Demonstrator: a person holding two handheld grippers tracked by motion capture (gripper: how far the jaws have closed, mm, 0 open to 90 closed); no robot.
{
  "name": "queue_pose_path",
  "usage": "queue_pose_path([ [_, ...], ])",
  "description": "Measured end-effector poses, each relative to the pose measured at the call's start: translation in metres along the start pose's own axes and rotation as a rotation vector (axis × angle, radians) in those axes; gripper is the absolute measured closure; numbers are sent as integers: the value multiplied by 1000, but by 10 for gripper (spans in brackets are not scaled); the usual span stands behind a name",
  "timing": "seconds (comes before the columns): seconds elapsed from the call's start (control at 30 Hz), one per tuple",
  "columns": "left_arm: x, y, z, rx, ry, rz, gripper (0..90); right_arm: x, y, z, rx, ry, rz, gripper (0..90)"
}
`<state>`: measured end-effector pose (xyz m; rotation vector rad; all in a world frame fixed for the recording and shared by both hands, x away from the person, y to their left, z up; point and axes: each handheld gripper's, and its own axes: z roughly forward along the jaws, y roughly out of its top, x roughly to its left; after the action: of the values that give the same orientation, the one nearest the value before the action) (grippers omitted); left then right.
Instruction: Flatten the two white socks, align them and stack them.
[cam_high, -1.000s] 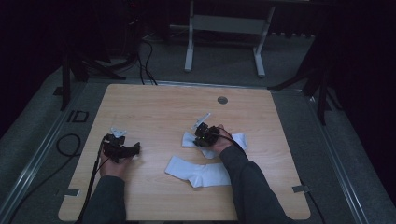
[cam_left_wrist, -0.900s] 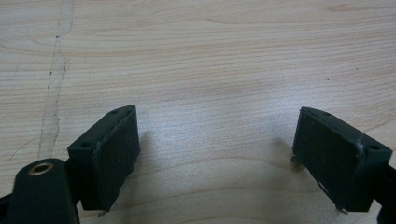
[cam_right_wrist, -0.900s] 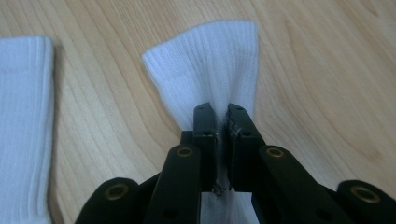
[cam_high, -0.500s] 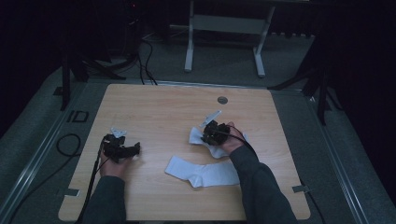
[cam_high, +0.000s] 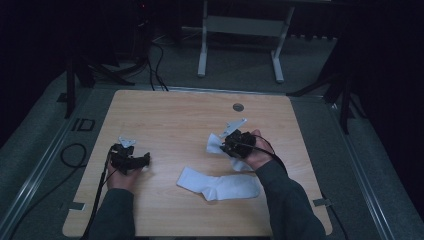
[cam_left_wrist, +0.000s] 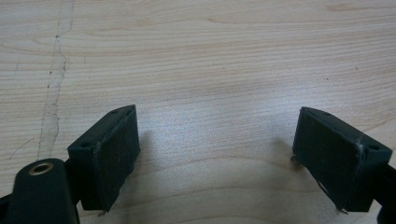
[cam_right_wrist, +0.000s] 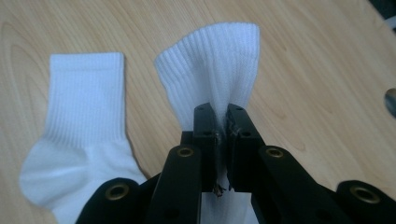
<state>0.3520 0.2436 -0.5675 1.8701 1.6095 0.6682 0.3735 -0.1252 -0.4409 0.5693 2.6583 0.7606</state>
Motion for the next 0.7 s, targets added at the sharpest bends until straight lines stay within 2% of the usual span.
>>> queue_pose_path([
  [0.1, 0, 0, 0, 0, 0, -1, 149, 3, 3, -5, -6, -5, -12, 840],
  [0.23, 0, 0, 0, -1, 0, 0, 149, 15, 13, -18, 1, -35, -67, 840],
  [0.27, 0, 0, 0, -1, 0, 0, 149, 15, 13, -18, 1, -35, -67, 840],
  [0.3, 0, 0, 0, -2, 1, 0, 149, 21, 18, -23, 4, -50, -98, 839],
  [0.33, 0, 0, 0, -2, 1, 0, 148, 21, 18, -23, 4, -50, -98, 839],
  [0.37, 0, 0, 0, -2, 1, 0, 149, 28, 22, -28, 3, -64, -125, 840],
  [0.5, 0, 0, 0, -2, 0, 1, 148, 44, 28, -31, 11, -60, -171, 839],
  [0.57, 0, 0, 0, -2, 0, 1, 148, 52, 29, -30, 13, -46, -185, 838],
  [0.63, 0, 0, 0, -2, 0, 1, 148, 59, 29, -25, 7, -9, -182, 836],
  [0.67, 0, 0, 0, -2, 0, 1, 148, 59, 29, -25, 7, -9, -182, 836],
  [0.7, 0, 0, 0, -1, 0, 2, 148, 65, 28, -15, 15, 38, -167, 835],
])
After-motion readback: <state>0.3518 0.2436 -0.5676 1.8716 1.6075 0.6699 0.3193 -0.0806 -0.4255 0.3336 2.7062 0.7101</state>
